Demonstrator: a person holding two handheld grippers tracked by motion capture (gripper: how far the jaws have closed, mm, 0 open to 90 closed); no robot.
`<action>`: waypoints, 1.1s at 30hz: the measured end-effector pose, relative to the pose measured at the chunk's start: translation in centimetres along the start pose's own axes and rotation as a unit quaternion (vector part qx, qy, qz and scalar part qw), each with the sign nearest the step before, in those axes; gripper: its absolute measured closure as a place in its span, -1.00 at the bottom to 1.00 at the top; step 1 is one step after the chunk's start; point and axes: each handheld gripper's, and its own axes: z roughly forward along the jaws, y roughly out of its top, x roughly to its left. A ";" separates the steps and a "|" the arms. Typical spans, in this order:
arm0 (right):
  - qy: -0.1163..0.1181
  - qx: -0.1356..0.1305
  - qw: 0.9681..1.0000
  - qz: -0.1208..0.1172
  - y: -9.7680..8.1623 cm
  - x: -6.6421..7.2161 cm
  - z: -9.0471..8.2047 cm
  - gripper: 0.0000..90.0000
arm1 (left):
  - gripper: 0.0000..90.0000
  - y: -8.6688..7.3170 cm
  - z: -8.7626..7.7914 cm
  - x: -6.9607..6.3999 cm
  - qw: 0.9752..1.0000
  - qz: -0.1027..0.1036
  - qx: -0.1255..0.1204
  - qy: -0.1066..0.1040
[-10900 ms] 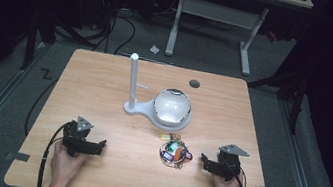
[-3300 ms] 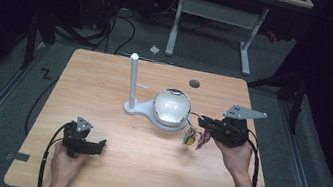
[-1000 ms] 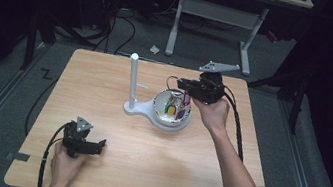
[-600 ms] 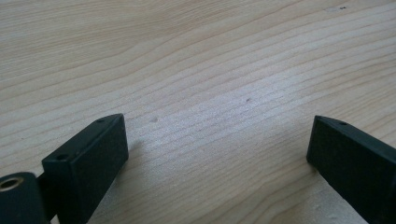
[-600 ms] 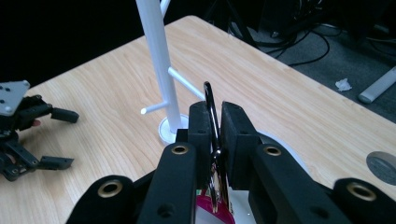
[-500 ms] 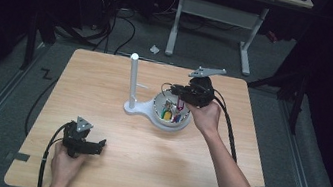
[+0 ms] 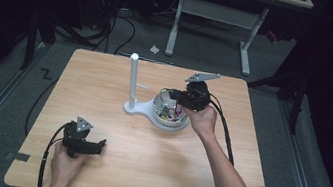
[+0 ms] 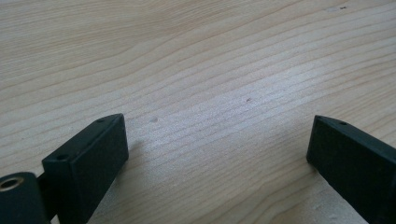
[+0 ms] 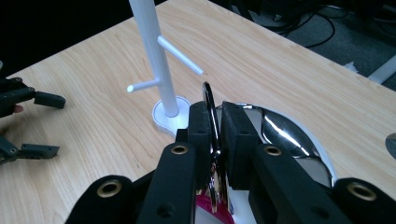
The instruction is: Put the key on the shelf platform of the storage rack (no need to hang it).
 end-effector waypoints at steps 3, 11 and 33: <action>-0.001 0.004 1.000 0.003 -0.4 -0.1 0.4 0.84 | -0.88 0.0 0.0 0.0 1.000 -0.001 0.000 0.000; -0.010 0.014 1.000 0.006 -1.2 -0.4 1.2 0.84 | -0.88 0.0 0.0 0.0 1.000 -0.002 0.000 0.001; -0.022 0.043 0.998 0.030 -3.3 -2.0 3.1 0.80 | -0.87 0.0 0.0 0.0 1.000 -0.002 0.000 0.001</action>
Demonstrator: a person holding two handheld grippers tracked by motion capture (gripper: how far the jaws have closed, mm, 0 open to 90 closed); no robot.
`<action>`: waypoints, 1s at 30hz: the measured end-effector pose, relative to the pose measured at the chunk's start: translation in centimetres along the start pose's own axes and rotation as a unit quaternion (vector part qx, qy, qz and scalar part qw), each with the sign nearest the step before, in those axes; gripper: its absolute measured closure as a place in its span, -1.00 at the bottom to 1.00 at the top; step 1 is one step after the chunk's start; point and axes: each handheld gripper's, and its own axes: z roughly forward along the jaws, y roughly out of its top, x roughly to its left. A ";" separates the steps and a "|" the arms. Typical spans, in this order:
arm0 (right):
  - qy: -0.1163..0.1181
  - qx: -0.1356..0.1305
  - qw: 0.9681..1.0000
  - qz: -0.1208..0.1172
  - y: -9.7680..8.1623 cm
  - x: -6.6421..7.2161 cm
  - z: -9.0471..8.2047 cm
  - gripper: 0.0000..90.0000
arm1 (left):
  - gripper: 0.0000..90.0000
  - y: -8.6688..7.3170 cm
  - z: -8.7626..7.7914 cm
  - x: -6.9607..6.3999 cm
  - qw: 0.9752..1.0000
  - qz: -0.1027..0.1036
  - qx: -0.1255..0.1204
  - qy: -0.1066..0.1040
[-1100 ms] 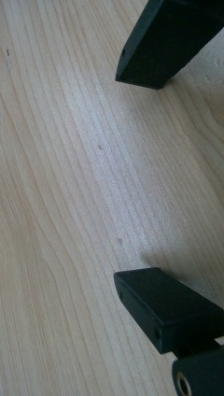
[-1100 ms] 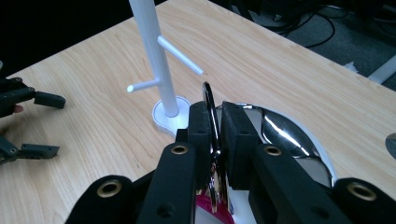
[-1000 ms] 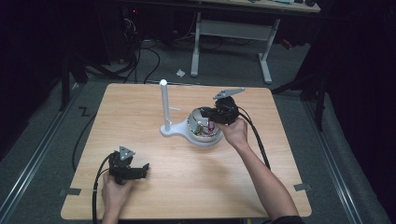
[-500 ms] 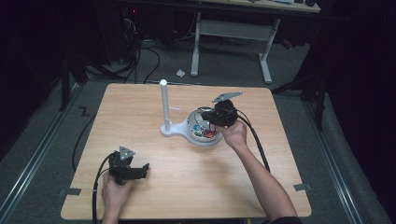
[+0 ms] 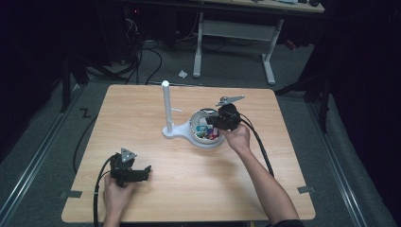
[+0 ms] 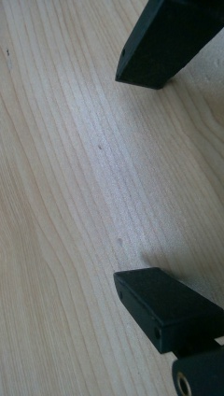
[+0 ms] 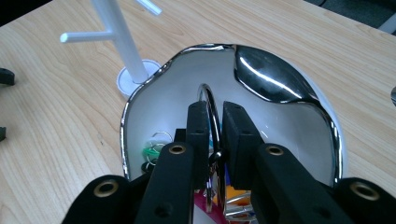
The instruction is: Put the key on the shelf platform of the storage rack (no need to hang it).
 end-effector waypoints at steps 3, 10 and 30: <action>-0.002 -0.001 1.000 0.008 -0.1 -0.3 0.0 0.74 | -0.88 0.0 0.0 0.0 1.000 0.000 0.000 0.000; -0.009 -0.006 1.000 0.014 -0.2 -0.6 -0.3 0.47 | -0.88 0.0 0.0 0.0 1.000 -0.003 0.000 0.001; -0.026 -0.036 0.999 0.014 -0.5 -0.3 -2.4 0.10 | -0.88 0.0 0.0 0.0 1.000 -0.002 0.000 0.000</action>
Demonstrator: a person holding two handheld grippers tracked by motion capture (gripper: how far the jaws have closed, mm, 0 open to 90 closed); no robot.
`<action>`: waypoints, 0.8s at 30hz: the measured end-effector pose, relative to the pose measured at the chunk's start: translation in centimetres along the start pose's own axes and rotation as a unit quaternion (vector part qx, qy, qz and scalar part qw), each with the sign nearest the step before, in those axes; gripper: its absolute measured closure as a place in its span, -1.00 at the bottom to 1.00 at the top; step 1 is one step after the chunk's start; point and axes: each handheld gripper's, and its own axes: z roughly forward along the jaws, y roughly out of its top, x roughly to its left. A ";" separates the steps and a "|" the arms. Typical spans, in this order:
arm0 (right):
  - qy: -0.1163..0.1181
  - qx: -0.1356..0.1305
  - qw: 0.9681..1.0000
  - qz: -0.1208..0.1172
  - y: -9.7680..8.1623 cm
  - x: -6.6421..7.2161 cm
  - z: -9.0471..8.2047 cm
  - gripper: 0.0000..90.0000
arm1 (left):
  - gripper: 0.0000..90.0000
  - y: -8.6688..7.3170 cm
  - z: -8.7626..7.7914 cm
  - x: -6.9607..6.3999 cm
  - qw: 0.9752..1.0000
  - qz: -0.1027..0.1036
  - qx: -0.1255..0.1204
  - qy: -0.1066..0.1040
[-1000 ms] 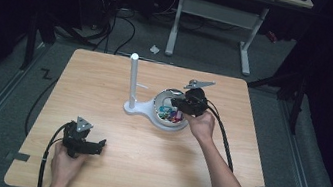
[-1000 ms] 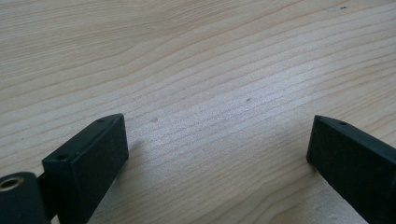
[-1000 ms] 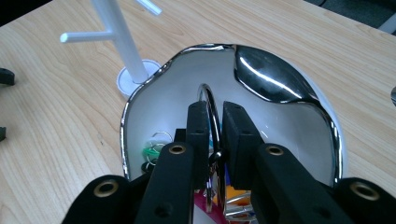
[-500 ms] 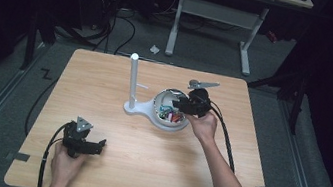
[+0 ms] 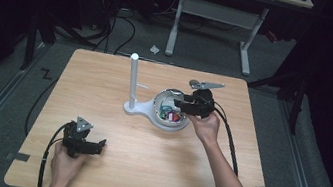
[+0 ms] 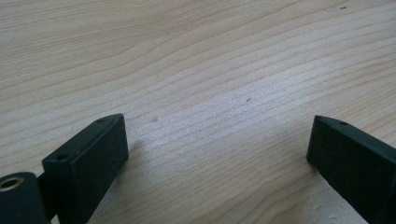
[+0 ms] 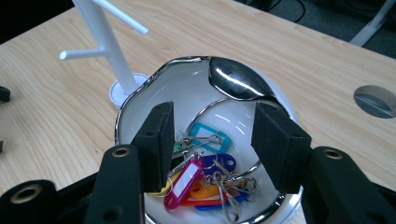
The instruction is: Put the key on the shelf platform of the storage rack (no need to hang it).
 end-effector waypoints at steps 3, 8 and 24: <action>-0.004 -0.008 1.000 0.002 -0.1 0.0 -0.5 0.10 | -0.87 0.0 0.0 0.0 1.000 0.000 0.000 0.000; -0.011 -0.024 1.000 0.007 -0.5 -0.6 -2.0 0.09 | -0.88 0.0 0.0 0.0 1.000 0.001 0.000 0.000; -0.012 -0.050 0.998 0.028 -2.0 -1.7 -5.5 0.12 | -0.87 0.0 0.0 0.0 1.000 0.002 0.000 0.000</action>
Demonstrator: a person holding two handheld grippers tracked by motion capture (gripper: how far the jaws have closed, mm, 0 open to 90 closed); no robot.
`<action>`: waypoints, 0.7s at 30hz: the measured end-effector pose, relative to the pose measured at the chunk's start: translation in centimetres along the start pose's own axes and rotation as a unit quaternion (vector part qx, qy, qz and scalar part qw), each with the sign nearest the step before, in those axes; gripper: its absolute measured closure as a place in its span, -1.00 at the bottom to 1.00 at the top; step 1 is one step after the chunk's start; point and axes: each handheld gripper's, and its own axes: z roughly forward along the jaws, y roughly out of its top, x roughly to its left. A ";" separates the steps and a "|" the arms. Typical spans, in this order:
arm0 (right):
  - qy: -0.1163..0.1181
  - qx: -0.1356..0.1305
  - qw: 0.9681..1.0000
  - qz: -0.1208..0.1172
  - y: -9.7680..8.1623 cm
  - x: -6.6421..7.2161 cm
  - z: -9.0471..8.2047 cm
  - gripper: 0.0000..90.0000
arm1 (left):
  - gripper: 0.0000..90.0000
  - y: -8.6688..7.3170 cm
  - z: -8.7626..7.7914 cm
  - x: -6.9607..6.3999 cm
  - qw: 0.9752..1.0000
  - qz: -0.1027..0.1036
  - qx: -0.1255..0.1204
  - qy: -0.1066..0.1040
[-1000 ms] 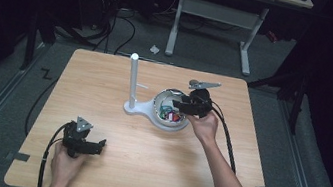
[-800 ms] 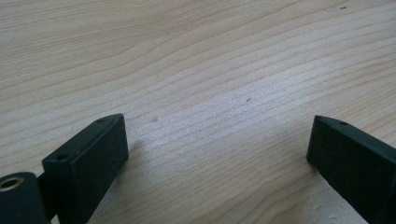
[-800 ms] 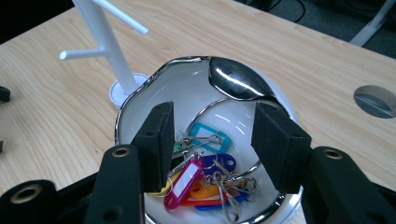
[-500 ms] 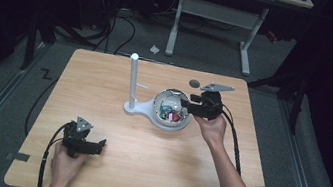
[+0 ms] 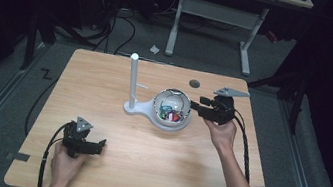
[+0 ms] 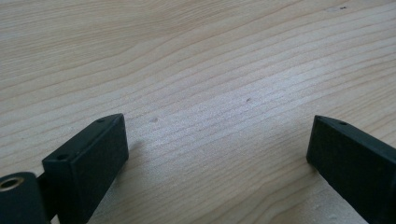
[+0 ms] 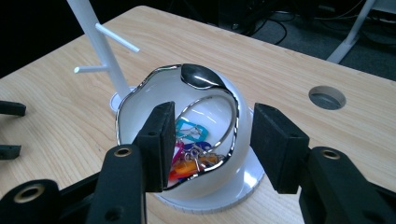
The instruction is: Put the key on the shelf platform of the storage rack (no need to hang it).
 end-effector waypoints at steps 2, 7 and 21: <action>-0.002 -0.001 1.000 0.002 -0.3 -0.2 -0.5 0.12 | -0.87 0.0 0.0 0.0 1.000 0.000 0.000 0.000; -0.009 -0.011 1.000 0.000 -0.8 -0.5 -2.0 0.12 | -0.87 0.0 0.0 0.0 1.000 0.000 0.000 0.000; -0.023 -0.029 0.999 0.009 -1.9 -0.8 -5.7 0.12 | -0.87 0.0 0.0 0.0 1.000 0.000 0.000 0.000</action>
